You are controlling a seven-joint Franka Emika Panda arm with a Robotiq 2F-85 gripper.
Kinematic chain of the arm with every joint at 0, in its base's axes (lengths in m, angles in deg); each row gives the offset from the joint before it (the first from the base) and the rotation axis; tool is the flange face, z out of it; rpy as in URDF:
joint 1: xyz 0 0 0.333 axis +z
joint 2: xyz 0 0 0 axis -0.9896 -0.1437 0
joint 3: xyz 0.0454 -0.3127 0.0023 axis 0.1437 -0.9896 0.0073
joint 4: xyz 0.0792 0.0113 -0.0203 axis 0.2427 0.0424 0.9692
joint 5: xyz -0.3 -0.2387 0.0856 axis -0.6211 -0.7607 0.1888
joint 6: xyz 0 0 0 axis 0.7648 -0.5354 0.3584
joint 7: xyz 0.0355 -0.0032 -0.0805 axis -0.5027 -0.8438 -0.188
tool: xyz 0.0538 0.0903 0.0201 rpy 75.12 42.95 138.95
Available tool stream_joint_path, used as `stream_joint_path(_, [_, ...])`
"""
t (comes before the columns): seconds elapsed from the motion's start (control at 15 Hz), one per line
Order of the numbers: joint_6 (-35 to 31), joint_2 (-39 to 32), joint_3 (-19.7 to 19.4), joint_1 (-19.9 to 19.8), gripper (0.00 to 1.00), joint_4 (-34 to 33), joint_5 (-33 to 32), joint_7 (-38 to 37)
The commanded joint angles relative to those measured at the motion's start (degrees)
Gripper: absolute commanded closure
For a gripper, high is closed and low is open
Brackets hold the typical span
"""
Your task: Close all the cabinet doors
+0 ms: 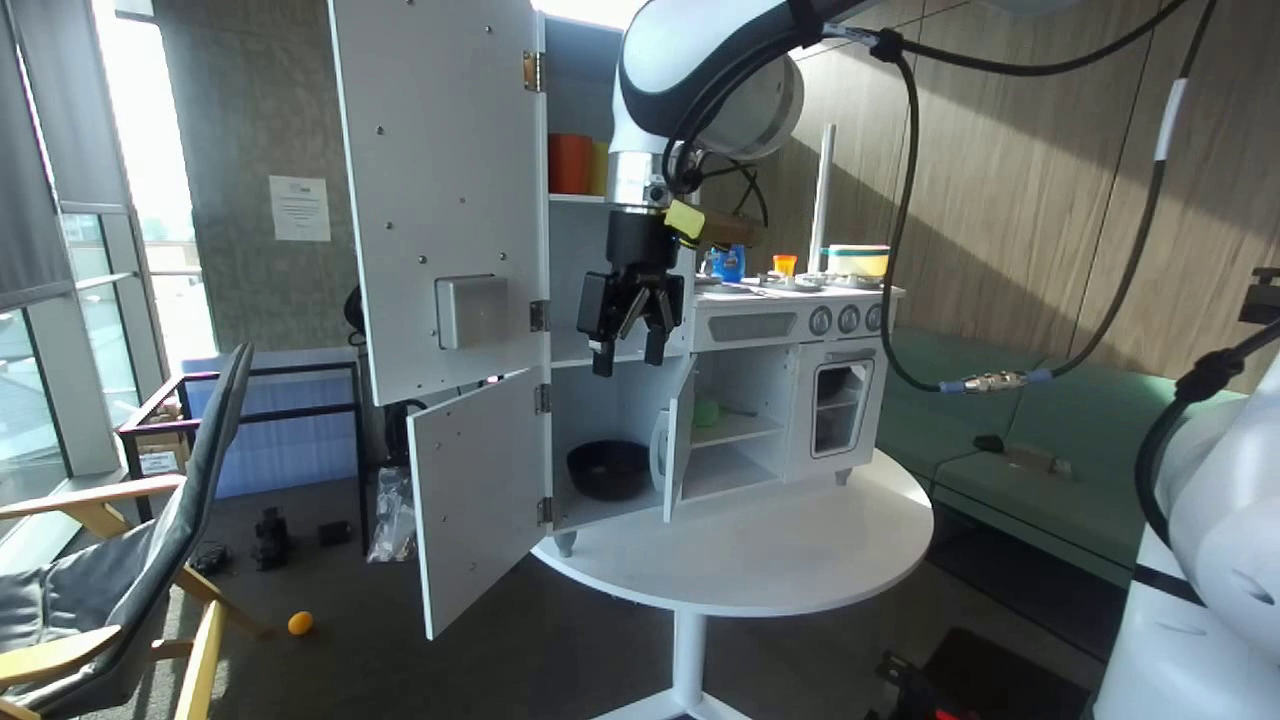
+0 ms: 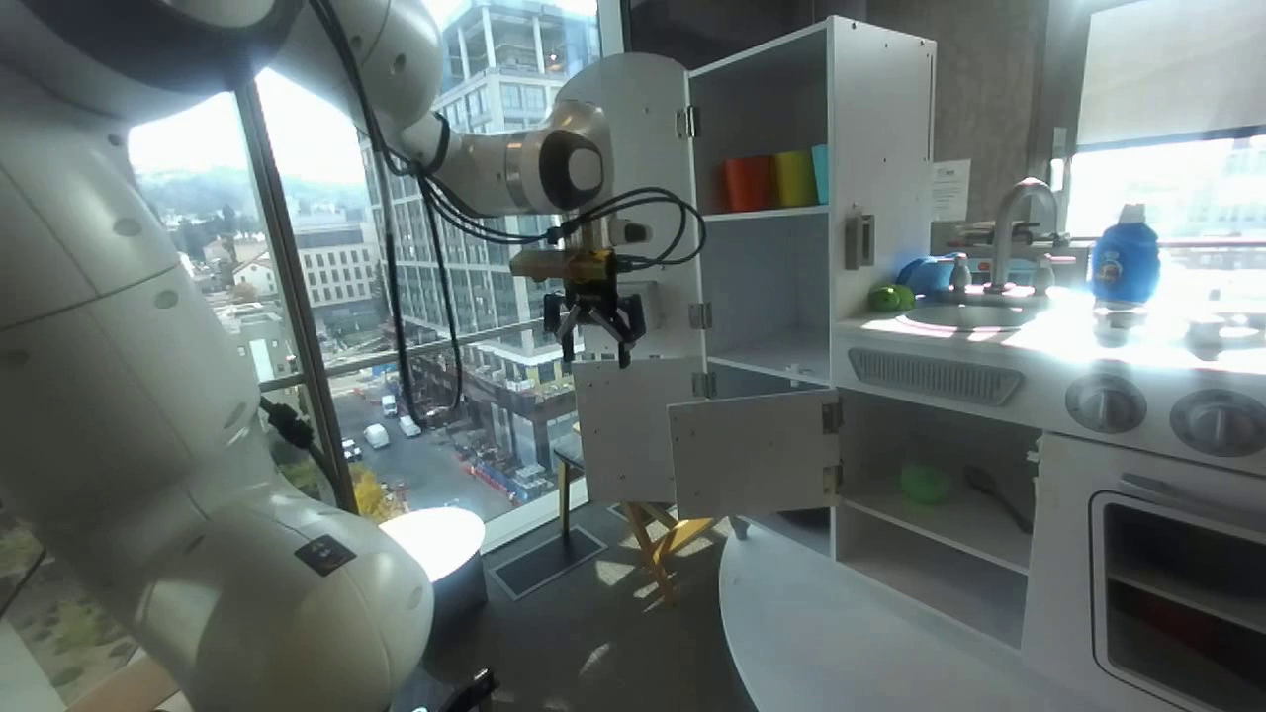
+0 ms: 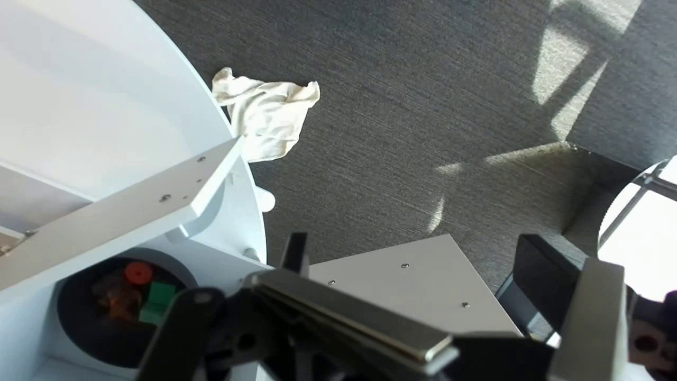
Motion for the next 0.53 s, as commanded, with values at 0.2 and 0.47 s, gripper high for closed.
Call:
stream_joint_path(0.2, [-8.5, -10.3, -1.9, -0.9, 0.0, 0.3, 3.6, 1.0])
stream_joint_path(0.47, [-14.1, -11.1, -2.5, -1.0, 0.0, -0.2, 7.2, 4.9])
